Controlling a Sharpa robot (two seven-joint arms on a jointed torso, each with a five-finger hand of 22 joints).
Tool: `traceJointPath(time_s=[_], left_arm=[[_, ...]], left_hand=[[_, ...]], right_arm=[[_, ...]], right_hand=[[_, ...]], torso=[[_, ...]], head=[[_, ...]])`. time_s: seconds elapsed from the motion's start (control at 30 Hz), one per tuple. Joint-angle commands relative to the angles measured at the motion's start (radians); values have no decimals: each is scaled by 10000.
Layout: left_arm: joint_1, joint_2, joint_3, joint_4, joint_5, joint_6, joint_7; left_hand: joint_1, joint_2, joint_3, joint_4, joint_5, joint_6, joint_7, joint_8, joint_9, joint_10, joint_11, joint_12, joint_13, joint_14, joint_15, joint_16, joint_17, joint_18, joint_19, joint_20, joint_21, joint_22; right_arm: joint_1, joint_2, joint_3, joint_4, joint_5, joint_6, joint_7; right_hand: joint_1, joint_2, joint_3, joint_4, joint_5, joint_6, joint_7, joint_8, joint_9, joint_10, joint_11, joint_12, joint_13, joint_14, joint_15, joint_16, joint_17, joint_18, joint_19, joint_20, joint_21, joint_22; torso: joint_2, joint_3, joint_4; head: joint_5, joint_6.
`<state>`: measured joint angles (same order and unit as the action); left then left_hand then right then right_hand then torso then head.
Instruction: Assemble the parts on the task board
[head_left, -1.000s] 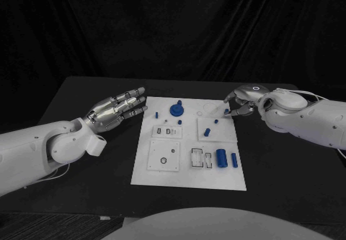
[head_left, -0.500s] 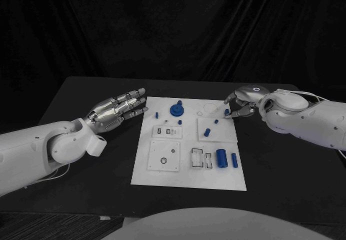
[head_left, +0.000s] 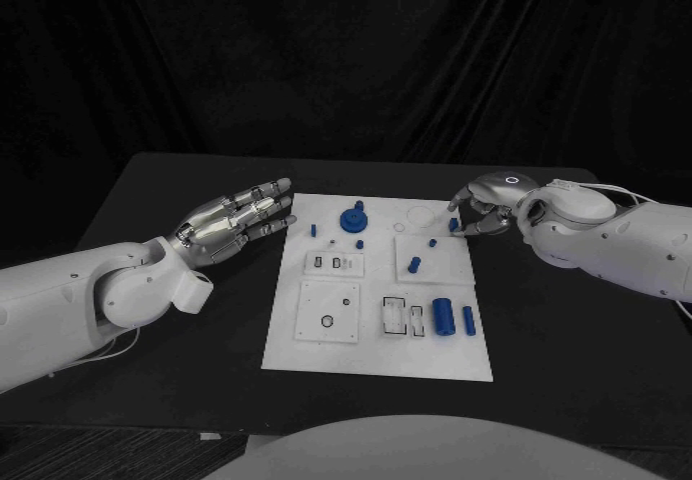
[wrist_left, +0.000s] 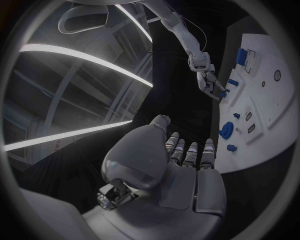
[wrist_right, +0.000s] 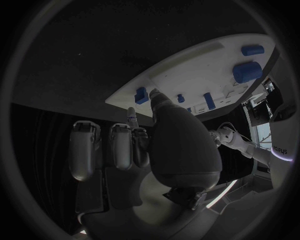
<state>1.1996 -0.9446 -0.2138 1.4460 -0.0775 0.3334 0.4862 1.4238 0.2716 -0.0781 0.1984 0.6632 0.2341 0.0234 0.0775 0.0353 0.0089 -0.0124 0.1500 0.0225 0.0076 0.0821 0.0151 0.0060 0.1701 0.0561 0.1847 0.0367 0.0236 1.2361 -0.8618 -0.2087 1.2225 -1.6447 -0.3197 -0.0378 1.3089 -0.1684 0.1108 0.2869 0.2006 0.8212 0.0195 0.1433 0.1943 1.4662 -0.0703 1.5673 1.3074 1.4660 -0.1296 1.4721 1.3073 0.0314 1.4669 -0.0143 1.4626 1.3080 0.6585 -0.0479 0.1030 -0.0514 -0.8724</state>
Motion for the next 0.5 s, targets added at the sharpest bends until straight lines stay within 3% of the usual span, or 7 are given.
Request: traceJointPath(time_s=[0.03, 0.5], left_arm=[[-16, 22, 9, 9, 11, 176, 36], [-24, 34, 9, -21, 11, 219, -19]], left_hand=[[49, 61, 29, -9, 43, -18, 9, 25, 11, -8, 67, 44, 14, 7, 59, 61, 14, 42, -25, 66, 40, 15], [49, 69, 55, -24, 49, -5, 18, 33, 14, -7, 72, 46, 15, 7, 61, 62, 15, 43, -28, 68, 38, 13]], right_arm=[[-32, -12, 3, 22, -52, 37, -40], [-45, 19, 3, 11, -52, -29, -116]], right_hand=[[145, 5, 54, 26, 11, 185, 8, 152, 122, 1046, 80, 35, 2634, 742, -60, 38, 875, 13, 513, -68, -31, 2012], [185, 125, 15, 32, 112, 578, 43, 1233, 870, 1046, 106, 35, 2634, 736, -43, 51, 866, 9, 521, -52, -41, 2042]], torso=[[3, -2, 1], [4, -2, 1]], head=[[-1, -3], [13, -3]])
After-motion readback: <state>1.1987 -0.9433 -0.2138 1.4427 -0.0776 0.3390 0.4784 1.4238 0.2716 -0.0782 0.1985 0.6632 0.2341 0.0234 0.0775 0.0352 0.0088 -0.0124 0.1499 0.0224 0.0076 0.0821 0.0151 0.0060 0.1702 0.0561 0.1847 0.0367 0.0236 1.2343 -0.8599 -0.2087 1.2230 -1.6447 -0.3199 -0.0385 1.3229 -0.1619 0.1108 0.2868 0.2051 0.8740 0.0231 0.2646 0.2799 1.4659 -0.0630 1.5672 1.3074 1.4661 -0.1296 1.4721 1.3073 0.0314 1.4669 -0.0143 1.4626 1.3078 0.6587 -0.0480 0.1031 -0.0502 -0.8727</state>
